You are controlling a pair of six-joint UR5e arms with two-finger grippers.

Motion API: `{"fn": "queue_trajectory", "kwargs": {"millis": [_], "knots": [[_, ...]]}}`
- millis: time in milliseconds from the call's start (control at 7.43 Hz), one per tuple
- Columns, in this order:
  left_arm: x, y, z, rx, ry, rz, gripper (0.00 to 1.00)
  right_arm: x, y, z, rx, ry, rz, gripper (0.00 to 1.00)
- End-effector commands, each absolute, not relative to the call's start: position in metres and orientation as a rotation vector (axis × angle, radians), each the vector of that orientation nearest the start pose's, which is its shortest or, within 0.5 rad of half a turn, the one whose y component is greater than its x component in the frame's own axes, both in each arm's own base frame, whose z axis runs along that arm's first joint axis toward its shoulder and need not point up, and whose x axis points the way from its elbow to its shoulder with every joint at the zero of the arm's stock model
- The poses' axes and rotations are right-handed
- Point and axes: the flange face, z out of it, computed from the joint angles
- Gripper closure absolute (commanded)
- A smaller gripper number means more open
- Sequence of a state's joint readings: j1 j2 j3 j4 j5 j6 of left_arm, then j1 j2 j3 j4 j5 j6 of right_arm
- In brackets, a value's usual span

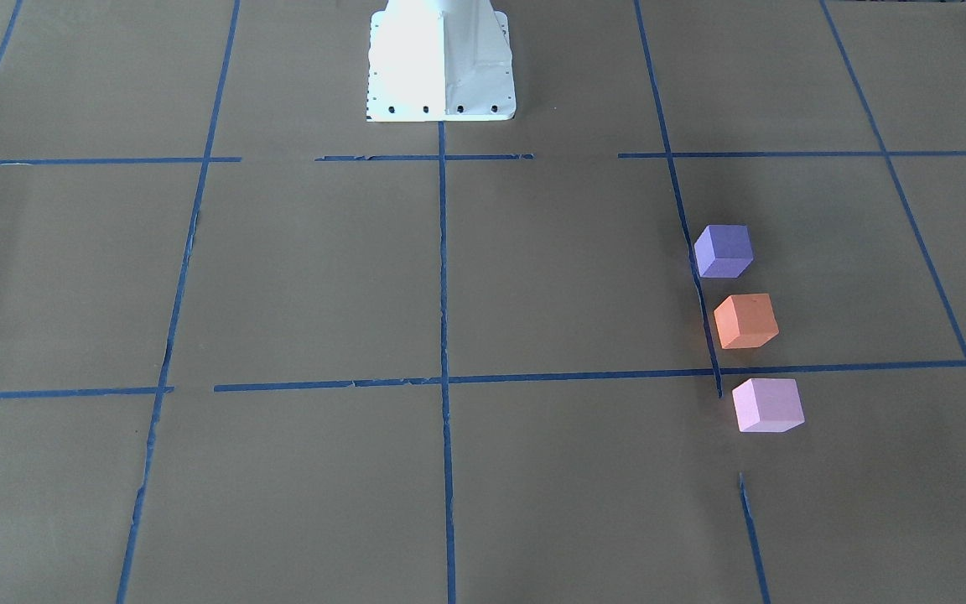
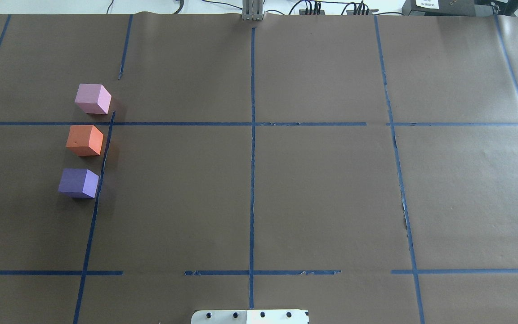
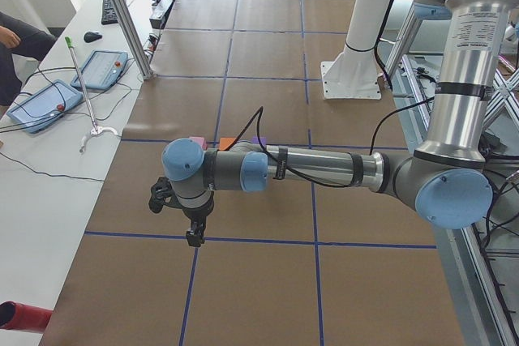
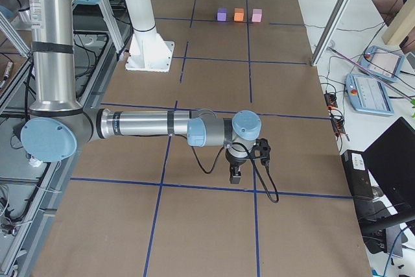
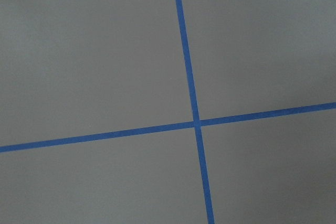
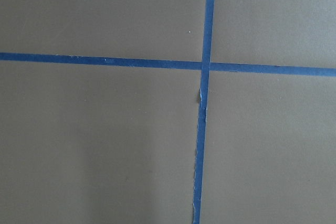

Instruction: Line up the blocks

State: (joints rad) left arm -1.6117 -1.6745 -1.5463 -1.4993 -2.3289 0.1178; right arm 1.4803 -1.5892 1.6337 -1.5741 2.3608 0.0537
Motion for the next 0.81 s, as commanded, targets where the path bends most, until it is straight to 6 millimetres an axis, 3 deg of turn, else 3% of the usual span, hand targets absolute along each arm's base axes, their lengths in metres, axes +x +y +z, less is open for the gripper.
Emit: {"fn": "queue_trajectory", "kwargs": {"millis": [0,135,404,673], "knots": [[-0.087,-0.521,0.633,0.053,0.756,0.068,0.0,0.018,-0.49,0.636,-0.018,-0.791,-0.051,0.0],[-0.088,-0.518,0.634,0.046,0.757,0.061,0.0,0.018,-0.49,0.636,-0.018,-0.791,-0.051,0.0],[-0.088,-0.516,0.611,0.057,0.754,0.064,0.0,0.018,-0.49,0.636,-0.018,-0.791,-0.051,0.0],[-0.089,-0.518,0.606,0.066,0.755,0.067,0.0,0.018,-0.49,0.636,-0.018,-0.791,-0.051,0.0]]}}
